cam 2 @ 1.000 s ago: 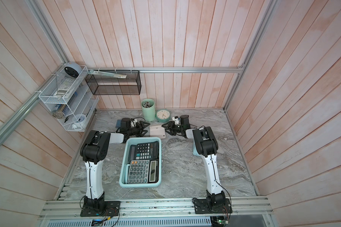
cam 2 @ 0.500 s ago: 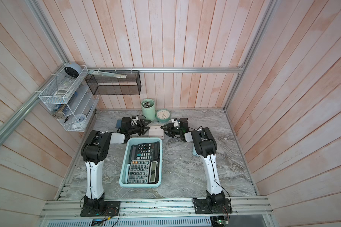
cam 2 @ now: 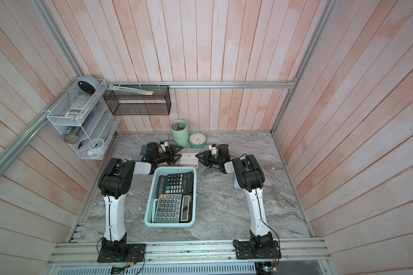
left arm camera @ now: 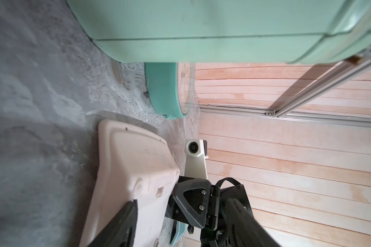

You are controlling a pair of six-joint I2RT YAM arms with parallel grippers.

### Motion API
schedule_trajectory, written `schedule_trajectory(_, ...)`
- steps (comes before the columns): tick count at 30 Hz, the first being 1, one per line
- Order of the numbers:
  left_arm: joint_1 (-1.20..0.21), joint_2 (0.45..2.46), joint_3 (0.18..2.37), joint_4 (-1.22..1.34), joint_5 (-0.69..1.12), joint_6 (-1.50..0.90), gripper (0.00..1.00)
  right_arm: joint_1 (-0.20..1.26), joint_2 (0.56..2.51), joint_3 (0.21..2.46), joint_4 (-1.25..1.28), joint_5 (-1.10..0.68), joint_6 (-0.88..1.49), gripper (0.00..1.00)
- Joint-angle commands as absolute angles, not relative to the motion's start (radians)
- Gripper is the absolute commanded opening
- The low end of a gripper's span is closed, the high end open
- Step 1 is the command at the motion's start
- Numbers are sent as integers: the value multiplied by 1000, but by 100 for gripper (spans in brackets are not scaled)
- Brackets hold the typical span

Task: Put the calculator in the storage box
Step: Pick up the calculator from the center of the board.

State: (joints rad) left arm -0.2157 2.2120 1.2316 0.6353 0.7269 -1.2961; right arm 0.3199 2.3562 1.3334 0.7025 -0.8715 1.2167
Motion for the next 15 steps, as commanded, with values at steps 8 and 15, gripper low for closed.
schedule_trajectory(8, -167, 2143, 1216, 432, 707, -1136, 69, 301, 2298, 1324, 643, -833, 1147, 35)
schedule_trajectory(15, -197, 2197, 1261, 390, 694, -1095, 69, 301, 2313, 1329, 672, -841, 1168, 34)
